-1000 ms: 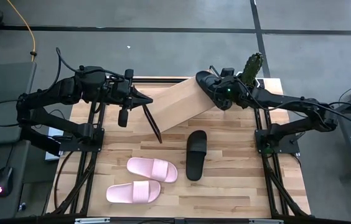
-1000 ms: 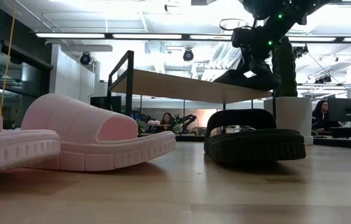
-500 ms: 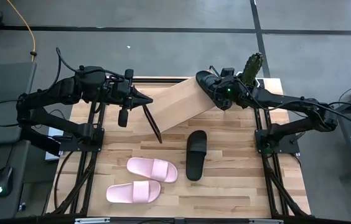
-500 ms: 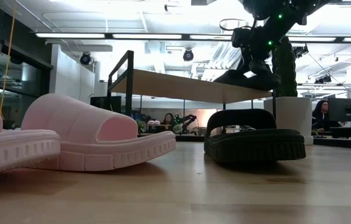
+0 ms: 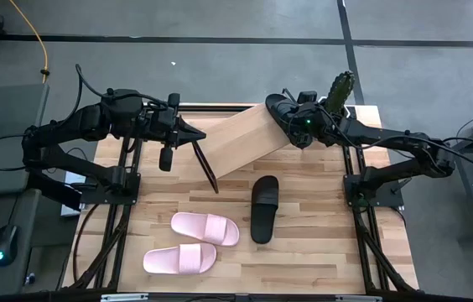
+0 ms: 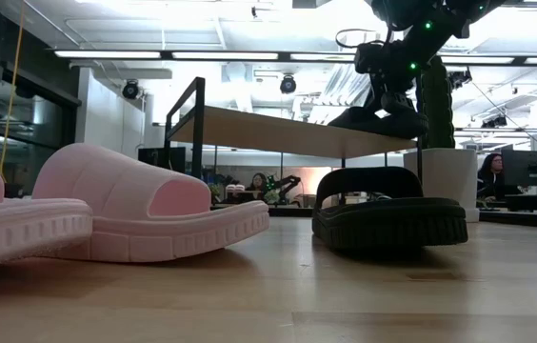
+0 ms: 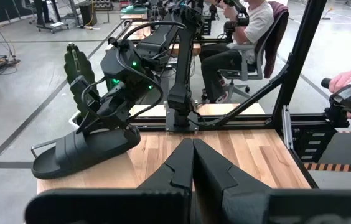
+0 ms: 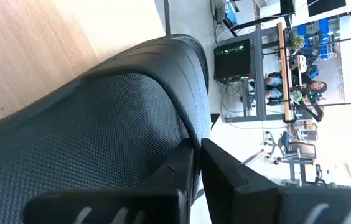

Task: Pick and place slides into the shelf
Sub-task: Put the right black slide on the shelf

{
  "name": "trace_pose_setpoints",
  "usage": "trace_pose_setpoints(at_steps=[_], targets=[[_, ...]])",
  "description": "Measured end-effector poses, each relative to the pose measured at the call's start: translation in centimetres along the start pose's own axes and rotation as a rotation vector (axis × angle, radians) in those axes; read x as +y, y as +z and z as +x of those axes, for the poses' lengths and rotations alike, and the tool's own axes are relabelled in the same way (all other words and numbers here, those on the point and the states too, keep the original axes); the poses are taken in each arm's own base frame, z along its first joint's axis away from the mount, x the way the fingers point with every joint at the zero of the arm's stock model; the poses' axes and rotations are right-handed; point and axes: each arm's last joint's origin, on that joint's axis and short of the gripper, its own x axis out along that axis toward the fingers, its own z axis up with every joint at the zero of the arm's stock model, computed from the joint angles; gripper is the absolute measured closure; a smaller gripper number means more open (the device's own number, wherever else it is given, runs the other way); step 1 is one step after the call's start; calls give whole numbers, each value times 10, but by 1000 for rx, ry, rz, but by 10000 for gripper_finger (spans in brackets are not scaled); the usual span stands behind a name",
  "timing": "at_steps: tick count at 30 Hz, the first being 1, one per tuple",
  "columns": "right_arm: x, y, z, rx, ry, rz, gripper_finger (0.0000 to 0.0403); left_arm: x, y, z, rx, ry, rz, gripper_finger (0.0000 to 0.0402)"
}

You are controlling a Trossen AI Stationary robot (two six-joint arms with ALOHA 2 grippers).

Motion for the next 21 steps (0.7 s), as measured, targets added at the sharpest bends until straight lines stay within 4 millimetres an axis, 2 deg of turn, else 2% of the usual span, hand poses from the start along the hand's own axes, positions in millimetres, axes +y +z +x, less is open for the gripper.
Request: trace_pose_setpoints(at_steps=[10,21], targets=[[0,0,0,-10,10,12,379,0,0,0,0,0,0,401],[3,-1,-2,50,-16,24,280,0,0,0,0,0,0,401]])
